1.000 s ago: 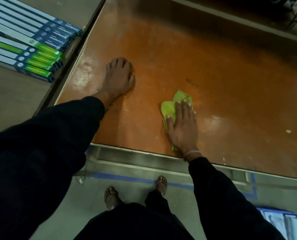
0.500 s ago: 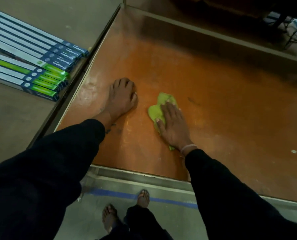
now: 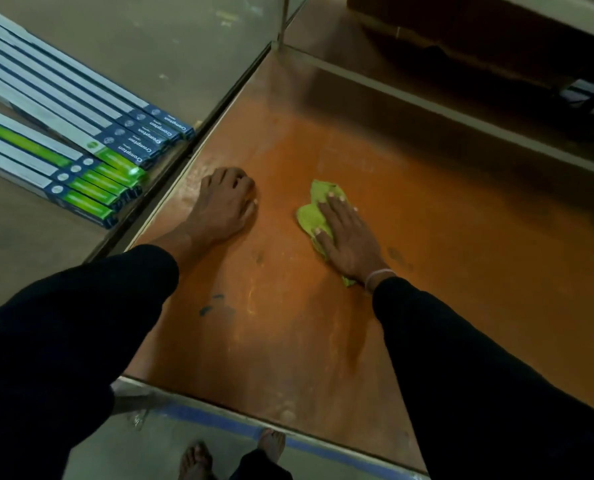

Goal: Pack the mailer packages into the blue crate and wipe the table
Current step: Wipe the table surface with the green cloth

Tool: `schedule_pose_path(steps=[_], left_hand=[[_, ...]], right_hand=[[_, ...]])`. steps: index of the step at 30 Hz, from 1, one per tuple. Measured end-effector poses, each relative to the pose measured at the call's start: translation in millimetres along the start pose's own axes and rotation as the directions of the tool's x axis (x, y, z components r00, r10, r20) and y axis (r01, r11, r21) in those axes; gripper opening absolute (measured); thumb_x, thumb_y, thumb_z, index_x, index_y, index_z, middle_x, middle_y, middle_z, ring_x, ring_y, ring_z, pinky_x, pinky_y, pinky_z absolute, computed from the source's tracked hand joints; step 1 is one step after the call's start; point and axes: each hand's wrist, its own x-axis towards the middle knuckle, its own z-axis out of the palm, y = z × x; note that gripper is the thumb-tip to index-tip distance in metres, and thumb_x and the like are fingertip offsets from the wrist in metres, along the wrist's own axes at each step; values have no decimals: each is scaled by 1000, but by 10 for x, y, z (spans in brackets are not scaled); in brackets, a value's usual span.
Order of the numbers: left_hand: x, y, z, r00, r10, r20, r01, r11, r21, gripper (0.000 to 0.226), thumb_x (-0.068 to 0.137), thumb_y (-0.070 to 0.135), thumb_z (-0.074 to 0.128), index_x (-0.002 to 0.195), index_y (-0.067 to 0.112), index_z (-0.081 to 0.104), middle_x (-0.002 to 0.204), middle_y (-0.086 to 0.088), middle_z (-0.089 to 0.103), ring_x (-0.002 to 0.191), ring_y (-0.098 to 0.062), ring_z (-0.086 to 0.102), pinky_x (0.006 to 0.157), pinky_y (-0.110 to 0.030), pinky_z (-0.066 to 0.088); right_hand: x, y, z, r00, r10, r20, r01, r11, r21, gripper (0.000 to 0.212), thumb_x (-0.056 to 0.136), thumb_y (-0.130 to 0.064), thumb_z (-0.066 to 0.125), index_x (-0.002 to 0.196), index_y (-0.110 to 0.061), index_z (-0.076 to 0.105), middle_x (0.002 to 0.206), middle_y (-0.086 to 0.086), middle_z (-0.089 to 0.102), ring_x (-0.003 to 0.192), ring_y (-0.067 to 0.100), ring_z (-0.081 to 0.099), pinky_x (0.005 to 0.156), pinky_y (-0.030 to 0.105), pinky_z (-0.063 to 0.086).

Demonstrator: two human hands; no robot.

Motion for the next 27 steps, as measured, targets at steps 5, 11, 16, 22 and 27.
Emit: schedule_pose_path(steps=[5, 11, 16, 22, 27], left_hand=[[-5, 5, 59, 999, -6, -38, 7, 1000, 27, 46, 94, 45, 40, 126, 15, 55, 131, -9, 50, 122, -31, 42, 97, -47, 34], [52, -36, 70, 998, -17, -54, 18, 1000, 22, 48, 93, 48, 40, 126, 17, 55, 132, -6, 51, 123, -30, 44, 98, -47, 35], [77, -66, 96, 997, -18, -69, 20, 999, 34, 46, 94, 49, 43, 126, 18, 55, 133, -4, 50, 125, -27, 44, 100, -46, 35], [91, -53, 109, 997, -15, -77, 18, 999, 38, 47, 94, 48, 45, 127, 17, 56, 133, -5, 51, 124, -28, 44, 99, -47, 35], [89, -58, 109, 996, -18, -88, 22, 999, 41, 47, 93, 48, 46, 127, 17, 56, 133, -5, 52, 124, -27, 45, 99, -47, 35]], right_hand=[[577, 349, 33, 855, 518, 5, -518, 855, 11, 75, 100, -59, 10, 160, -15, 11, 168, 8, 4, 155, 27, 0, 125, 48, 6], [1083, 393, -15, 999, 26, 34, -26, 1000, 4, 65, 103, -57, 18, 160, -24, 16, 168, 2, 8, 155, 21, 5, 125, 43, 7], [1588, 671, -20, 878, 480, 3, -480, 878, 3, 72, 100, -57, 15, 160, -16, 14, 168, 8, 6, 155, 27, 3, 125, 47, 7], [1901, 298, 70, 999, -48, 14, 48, 999, 19, 65, 103, -57, 22, 159, -23, 20, 167, 3, 12, 154, 22, 10, 125, 45, 9], [2263, 309, 71, 942, 335, -8, -334, 941, 48, 72, 99, -58, 19, 159, -19, 19, 168, 6, 10, 155, 26, 6, 124, 46, 8]])
